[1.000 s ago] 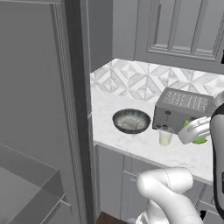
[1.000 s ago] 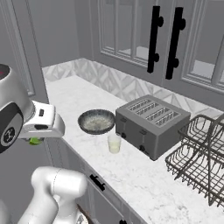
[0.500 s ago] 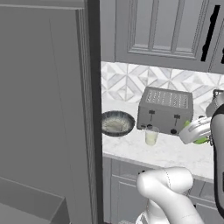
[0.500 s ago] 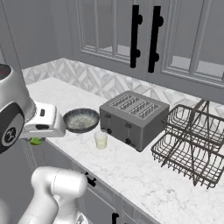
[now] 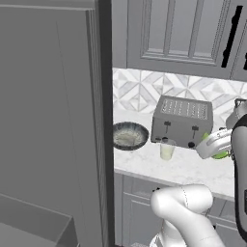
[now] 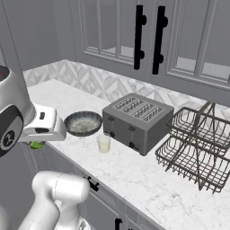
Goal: Grab a lemon wedge from the fridge and one ice cube from the ice bowl, and put them in the glass of lemonade.
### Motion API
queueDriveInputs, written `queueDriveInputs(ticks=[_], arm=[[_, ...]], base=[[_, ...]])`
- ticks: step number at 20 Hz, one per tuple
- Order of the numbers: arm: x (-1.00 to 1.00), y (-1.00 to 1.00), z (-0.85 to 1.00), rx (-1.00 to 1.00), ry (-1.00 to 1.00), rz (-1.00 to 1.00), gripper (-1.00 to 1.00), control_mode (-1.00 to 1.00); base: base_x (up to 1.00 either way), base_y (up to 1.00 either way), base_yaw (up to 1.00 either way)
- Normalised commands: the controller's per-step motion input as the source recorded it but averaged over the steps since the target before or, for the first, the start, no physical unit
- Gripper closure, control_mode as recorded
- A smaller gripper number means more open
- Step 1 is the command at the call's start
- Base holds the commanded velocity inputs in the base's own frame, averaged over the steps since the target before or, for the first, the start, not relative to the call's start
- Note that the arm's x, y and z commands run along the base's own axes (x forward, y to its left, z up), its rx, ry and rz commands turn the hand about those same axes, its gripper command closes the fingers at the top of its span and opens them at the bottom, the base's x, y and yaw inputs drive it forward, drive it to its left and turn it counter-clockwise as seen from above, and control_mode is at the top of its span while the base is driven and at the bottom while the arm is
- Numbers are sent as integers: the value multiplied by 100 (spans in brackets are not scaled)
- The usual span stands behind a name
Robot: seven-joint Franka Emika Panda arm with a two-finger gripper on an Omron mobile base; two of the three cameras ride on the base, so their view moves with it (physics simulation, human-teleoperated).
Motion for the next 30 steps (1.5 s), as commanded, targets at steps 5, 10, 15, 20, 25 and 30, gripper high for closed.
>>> queueDriveInputs(ticks=[5,10,15,20,25,30], arm=[[82,8,0,0,11,0,100,-100],[87,19,-7,-1,7,0,100,-100],[81,3,-61,-3,-8,-13,100,-100],[77,-26,-58,0,-3,-26,100,-100],[96,-51,-60,7,0,-27,100,-100],[77,-40,-48,1,8,-23,100,-100]], base=[[0,0,0],[0,0,0],[0,0,0],[0,0,0],[0,0,0],[0,0,0]])
